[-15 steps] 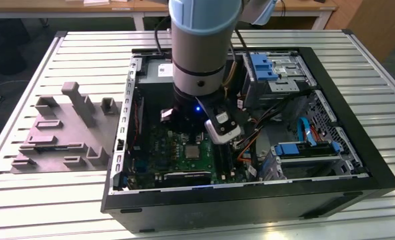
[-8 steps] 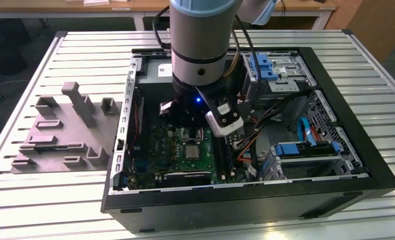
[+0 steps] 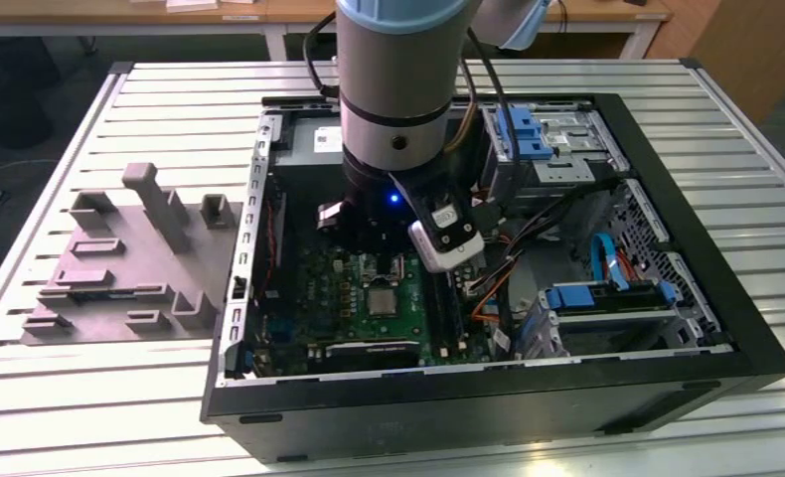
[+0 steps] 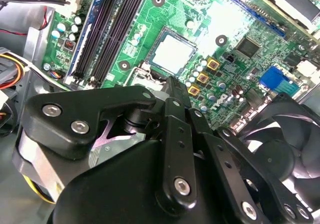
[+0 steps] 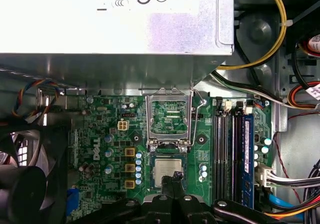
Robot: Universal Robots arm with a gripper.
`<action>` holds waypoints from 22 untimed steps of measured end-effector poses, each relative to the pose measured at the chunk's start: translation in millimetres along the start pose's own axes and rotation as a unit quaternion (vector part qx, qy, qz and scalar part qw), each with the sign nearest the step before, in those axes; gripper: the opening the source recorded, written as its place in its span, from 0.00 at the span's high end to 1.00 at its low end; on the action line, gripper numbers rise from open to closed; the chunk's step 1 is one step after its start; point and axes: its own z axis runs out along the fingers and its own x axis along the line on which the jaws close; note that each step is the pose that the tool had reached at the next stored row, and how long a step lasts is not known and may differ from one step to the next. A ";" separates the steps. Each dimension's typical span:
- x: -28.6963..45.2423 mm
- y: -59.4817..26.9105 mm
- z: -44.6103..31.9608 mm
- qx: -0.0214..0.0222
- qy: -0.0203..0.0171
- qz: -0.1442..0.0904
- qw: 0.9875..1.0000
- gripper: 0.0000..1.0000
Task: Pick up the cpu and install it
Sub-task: 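Close the cpu cover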
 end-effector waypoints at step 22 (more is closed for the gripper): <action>0.0 0.0 0.0 0.000 -0.005 0.000 1.000 0.89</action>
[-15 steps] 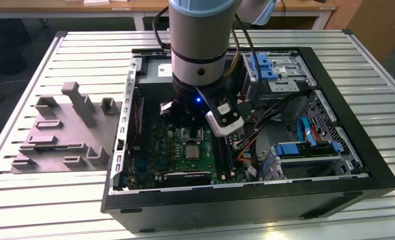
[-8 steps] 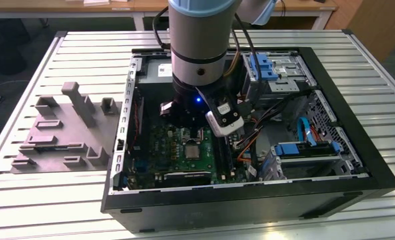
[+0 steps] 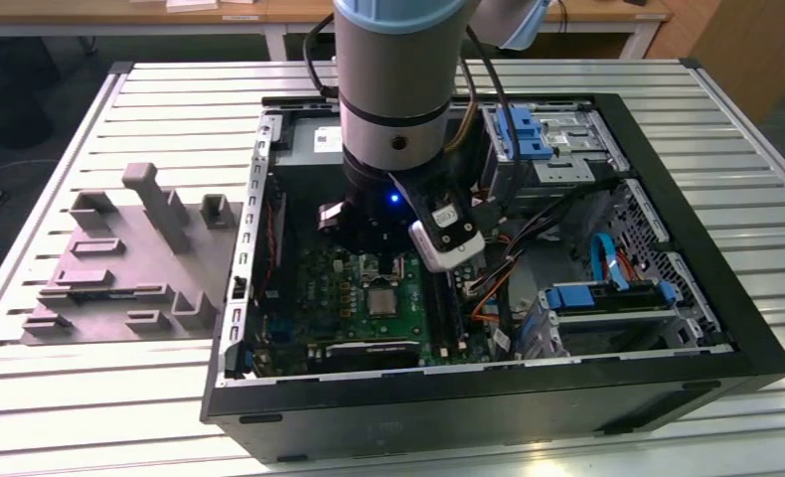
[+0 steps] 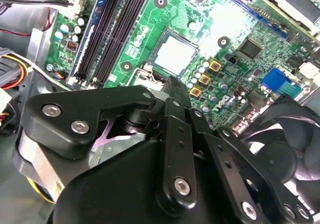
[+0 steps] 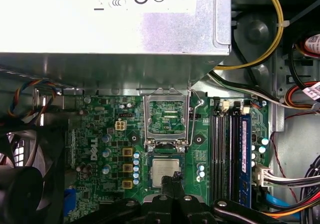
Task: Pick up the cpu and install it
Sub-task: 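Close the cpu cover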
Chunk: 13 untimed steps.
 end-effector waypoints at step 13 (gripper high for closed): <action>0.0 0.0 0.0 0.000 -0.003 0.000 1.000 0.89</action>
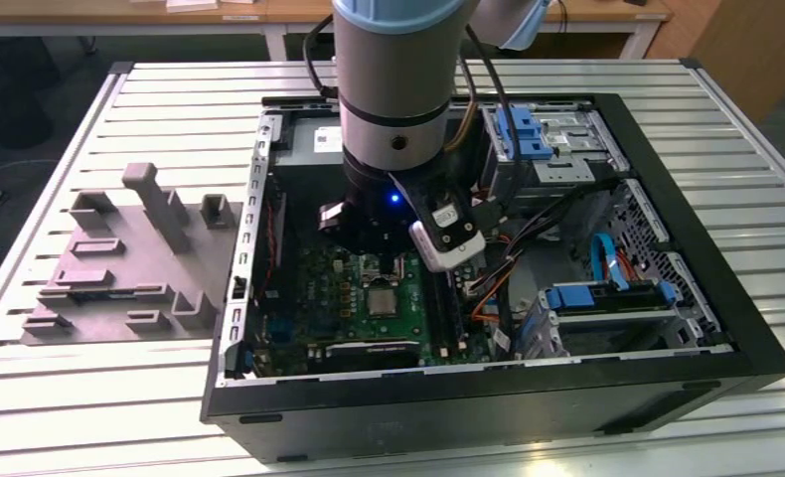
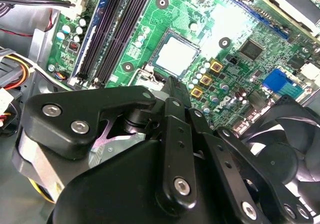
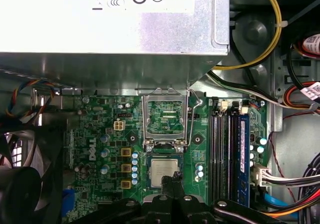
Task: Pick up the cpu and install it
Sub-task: 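Close the cpu cover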
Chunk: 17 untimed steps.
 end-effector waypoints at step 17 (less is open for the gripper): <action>0.0 0.0 0.0 0.000 -0.004 0.000 1.000 0.89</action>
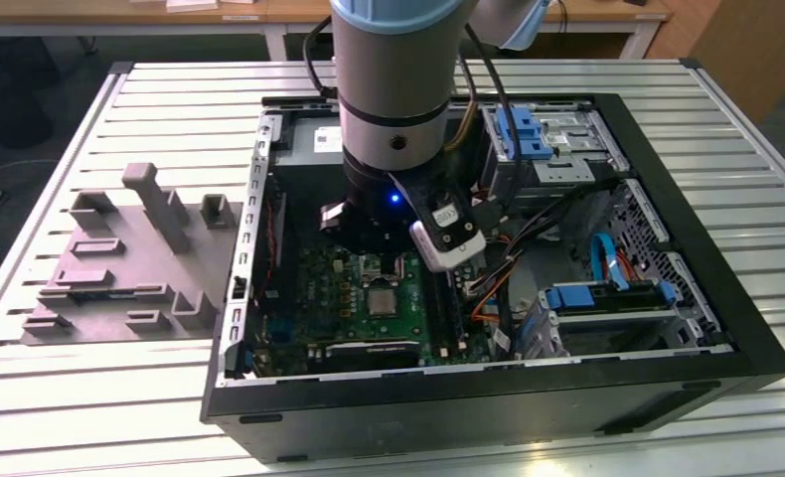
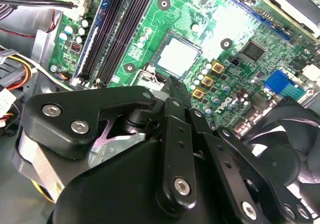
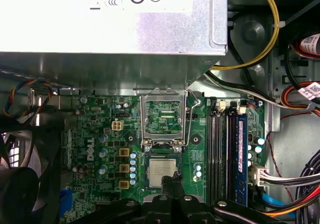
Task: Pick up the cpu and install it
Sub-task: 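Close the cpu cover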
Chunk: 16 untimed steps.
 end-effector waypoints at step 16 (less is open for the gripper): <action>0.0 -0.2 1.3 0.000 0.003 -0.093 0.996 0.89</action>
